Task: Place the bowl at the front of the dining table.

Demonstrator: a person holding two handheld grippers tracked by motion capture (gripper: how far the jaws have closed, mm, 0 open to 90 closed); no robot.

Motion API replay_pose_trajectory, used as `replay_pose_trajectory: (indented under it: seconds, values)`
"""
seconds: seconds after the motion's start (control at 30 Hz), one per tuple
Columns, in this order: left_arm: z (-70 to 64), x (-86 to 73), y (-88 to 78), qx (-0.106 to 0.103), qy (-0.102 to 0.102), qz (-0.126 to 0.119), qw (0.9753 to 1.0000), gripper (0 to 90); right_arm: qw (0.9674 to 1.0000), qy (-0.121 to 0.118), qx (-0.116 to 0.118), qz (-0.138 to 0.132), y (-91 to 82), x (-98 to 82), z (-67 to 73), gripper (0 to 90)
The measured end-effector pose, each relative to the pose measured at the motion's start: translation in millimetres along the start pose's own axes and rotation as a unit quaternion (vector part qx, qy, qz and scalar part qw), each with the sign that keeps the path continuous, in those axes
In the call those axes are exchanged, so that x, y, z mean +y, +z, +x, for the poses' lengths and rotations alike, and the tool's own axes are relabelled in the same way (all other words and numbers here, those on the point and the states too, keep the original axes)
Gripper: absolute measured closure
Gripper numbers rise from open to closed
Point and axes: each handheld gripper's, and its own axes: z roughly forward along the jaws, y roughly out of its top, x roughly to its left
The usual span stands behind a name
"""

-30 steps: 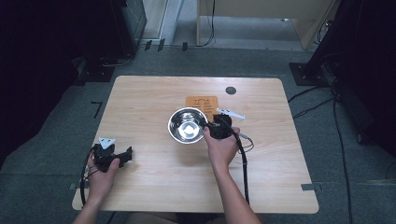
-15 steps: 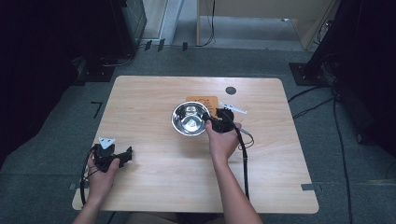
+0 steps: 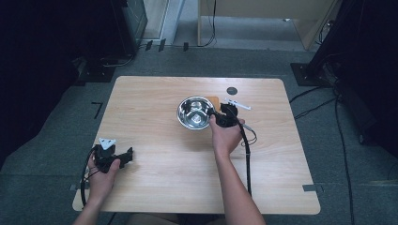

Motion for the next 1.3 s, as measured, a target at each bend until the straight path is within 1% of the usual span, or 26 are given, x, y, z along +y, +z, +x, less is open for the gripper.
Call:
replay_pose_trajectory:
  seconds: [0.07, 0.23, 0.3, 0.33, 0.57, 0.67, 0.73, 0.87, 0.93, 1.0, 1.07, 1.17, 1.2, 1.3]
  values:
    - [0.0, 0.0, 0.0, 0.000, 0.000, 0.000, 1.0000, 14.7, 1.0000, 0.005, -0.005, -0.004, 2.9, 2.6, -3.4, 85.4]
    - [-0.1, 0.0, 0.0, 0.000, 0.000, 0.000, 1.0000, 14.7, 0.9997, 0.010, -0.016, -0.014, 4.9, 5.7, -6.7, 85.4]
    - [-0.1, 0.0, 0.0, 0.000, 0.000, 0.000, 1.0000, 14.7, 0.9996, 0.015, -0.017, -0.015, 6.2, 7.5, -8.6, 85.4]
    - [-0.1, 0.0, 0.0, 0.000, 0.000, 0.000, 1.0000, 14.7, 0.9995, 0.016, -0.022, -0.018, 8.0, 9.1, -10.3, 85.4]
    - [-0.1, 0.0, 0.0, -0.001, 0.000, 0.000, 1.0000, 14.7, 0.9988, 0.022, -0.038, -0.023, 15.1, 14.4, -16.2, 85.4]
    - [-0.1, 0.0, 0.0, 0.000, 0.000, 0.000, 1.0000, 14.7, 0.9982, 0.028, -0.046, -0.025, 20.0, 17.6, -19.4, 85.4]
    - [-0.2, 0.0, 0.0, -0.001, 0.000, 0.000, 1.0000, 14.7, 0.9982, 0.029, -0.047, -0.024, 21.1, 18.0, -19.9, 85.4]
    - [0.0, 0.0, -0.1, -0.001, 0.000, 0.001, 1.0000, 14.7, 0.9973, 0.040, -0.057, -0.023, 30.8, 20.0, -22.6, 85.4]
    - [0.0, 0.0, -0.1, -0.001, 0.001, 0.001, 1.0000, 14.7, 0.9972, 0.040, -0.060, -0.022, 32.3, 20.3, -22.9, 85.4]
    - [0.0, 0.0, -0.1, -0.001, 0.001, 0.001, 1.0000, 14.7, 0.9965, 0.049, -0.061, -0.026, 37.6, 20.9, -24.1, 85.4]
    - [0.0, 0.0, -0.1, -0.001, 0.001, 0.001, 1.0000, 14.7, 0.9965, 0.051, -0.061, -0.027, 39.5, 20.8, -24.9, 85.4]
    - [0.0, 0.0, -0.1, -0.001, 0.001, 0.001, 1.0000, 14.7, 0.9960, 0.049, -0.069, -0.026, 45.3, 20.7, -26.5, 85.4]
    - [-0.1, 0.0, -0.1, -0.001, 0.000, 0.001, 1.0000, 14.7, 0.9956, 0.048, -0.077, -0.025, 48.4, 20.7, -27.9, 85.4]
    - [0.0, 0.0, 0.0, -0.001, 0.001, 0.000, 1.0000, 14.7, 0.9951, 0.051, -0.081, -0.024, 51.2, 20.8, -29.9, 85.4]
